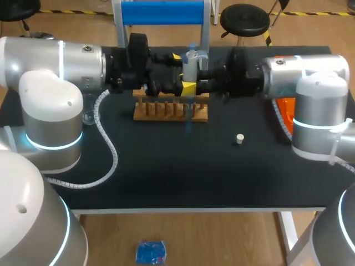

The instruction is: Invert the test tube, pick up the pipette, mount the tip to pipette, aspirate from beaker and dispense into the tube, eject the tip, return the pipette, and cap with the stopper.

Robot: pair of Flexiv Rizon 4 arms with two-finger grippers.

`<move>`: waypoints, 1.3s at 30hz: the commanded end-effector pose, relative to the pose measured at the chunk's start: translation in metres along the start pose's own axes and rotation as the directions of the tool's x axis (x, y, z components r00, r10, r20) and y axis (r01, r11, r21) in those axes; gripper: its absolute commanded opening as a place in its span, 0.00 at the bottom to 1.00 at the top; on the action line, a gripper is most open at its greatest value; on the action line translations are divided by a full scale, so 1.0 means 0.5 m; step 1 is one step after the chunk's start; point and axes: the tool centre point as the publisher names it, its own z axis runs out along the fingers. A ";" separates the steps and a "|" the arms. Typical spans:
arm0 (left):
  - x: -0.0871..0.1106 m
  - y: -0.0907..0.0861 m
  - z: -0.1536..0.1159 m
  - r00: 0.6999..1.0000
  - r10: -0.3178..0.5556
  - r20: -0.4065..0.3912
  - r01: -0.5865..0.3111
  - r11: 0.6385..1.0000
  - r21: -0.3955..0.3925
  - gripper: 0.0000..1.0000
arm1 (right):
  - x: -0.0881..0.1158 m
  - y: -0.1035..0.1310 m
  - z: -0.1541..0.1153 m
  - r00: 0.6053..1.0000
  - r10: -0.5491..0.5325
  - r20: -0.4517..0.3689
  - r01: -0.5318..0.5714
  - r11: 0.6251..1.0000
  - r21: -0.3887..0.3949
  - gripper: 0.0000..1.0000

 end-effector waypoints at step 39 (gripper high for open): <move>-0.002 0.000 0.001 1.000 0.000 -0.002 0.000 1.000 0.000 1.00 | -0.119 0.073 -0.683 0.996 -0.057 0.061 0.054 0.997 0.051 0.00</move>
